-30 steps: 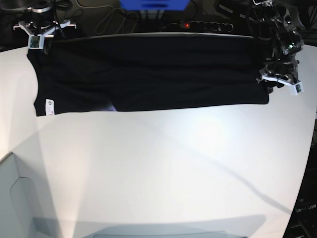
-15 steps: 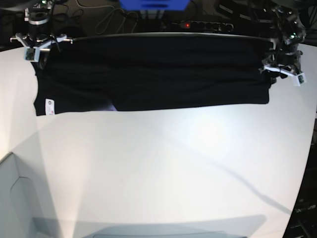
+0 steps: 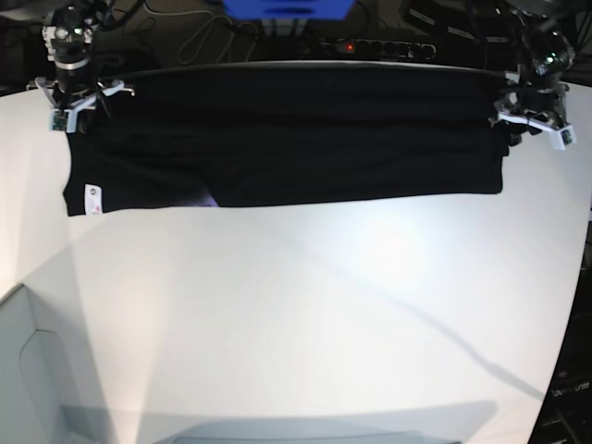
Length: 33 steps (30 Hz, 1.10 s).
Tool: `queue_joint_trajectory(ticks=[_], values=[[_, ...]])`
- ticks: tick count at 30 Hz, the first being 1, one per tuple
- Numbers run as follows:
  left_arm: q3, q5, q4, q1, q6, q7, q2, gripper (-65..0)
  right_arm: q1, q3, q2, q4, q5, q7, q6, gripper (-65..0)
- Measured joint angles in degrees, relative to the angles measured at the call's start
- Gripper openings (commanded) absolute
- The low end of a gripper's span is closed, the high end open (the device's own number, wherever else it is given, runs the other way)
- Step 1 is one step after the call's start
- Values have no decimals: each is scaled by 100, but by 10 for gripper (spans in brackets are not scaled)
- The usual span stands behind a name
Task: Fold the T-shirt properly
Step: 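Grasp the folded shirt's ends with both grippers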
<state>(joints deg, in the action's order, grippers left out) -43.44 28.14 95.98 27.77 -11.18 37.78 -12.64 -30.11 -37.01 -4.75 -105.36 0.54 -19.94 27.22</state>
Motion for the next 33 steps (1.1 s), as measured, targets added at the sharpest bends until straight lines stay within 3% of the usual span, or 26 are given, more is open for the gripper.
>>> queue_joint_trajectory(ticks=[4, 7, 10, 13, 19, 26, 33], values=[[-2, 4, 2, -2, 0, 13, 0, -326, -37, -66, 31, -70, 4, 0, 0, -509], [-2, 4, 22, 2, 0, 13, 0, -245, -125, -299, 31, -177, 7, 0, -2, -386], [-2, 61, 63, 107, 0, -15, 0, -176, -103, -590, -61, -365, -11, -26, 0, -320], [-2, 308, 61, 149, 2, -15, 0, -167, -85, -656, -214, -625, -33, -2, -2, -310], [-2, 452, 17, 125, 2, -24, -2, -169, -79, 20, -286, -839, -37, 2, 0, -309], [4, 452, -4, 46, 2, -22, 31, -169, -68, 494, -297, -153, -44, 28, 0, -310], [15, 452, -118, 2, 0, -4, 223, -169, 179, 396, 52, 855, -133, 343, -4, -310]])
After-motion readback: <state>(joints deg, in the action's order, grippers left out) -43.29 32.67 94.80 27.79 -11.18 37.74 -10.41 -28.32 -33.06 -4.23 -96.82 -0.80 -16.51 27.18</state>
